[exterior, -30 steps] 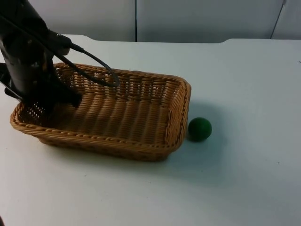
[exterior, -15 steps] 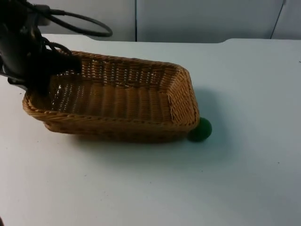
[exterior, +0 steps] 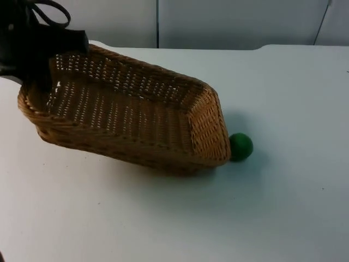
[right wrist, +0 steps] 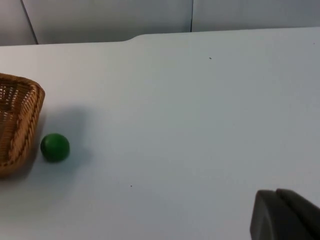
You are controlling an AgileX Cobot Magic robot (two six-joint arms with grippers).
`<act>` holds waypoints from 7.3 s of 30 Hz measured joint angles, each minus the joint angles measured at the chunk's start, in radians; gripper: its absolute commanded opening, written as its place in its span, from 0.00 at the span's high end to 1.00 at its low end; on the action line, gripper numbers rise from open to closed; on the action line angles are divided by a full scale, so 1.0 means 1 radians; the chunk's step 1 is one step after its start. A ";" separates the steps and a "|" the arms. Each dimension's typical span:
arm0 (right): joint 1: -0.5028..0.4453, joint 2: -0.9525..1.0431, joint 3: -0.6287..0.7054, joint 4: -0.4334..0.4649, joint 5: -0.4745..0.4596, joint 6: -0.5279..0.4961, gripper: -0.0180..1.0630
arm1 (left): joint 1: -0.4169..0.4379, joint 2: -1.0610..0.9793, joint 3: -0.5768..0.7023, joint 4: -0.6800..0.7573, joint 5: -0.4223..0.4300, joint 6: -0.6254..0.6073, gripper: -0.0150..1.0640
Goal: Pick up the basket with the left hand and place the ball into the basket with the right hand.
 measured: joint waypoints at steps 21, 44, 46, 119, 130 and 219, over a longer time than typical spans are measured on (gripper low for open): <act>0.000 0.000 0.000 0.000 0.000 0.000 0.99 | 0.149 -0.120 0.087 -0.501 -0.070 0.366 0.99; 0.000 0.000 0.000 0.000 0.000 0.000 0.99 | 0.225 -0.166 0.265 -0.888 -0.190 0.684 0.99; 0.000 0.000 0.000 0.000 0.002 0.000 0.99 | 0.225 -0.166 0.265 -0.890 -0.190 0.684 0.99; 0.000 1.319 -0.397 0.176 -0.349 -0.386 0.99 | 0.225 -0.166 0.265 -0.917 -0.172 0.684 0.99; 0.175 1.629 -0.421 0.466 -0.342 -1.227 0.99 | 0.225 -0.166 0.265 -0.917 -0.178 0.684 0.99; 0.271 2.070 -0.432 1.665 -0.441 -2.190 0.99 | 0.225 -0.166 0.265 -0.907 -0.202 0.684 0.99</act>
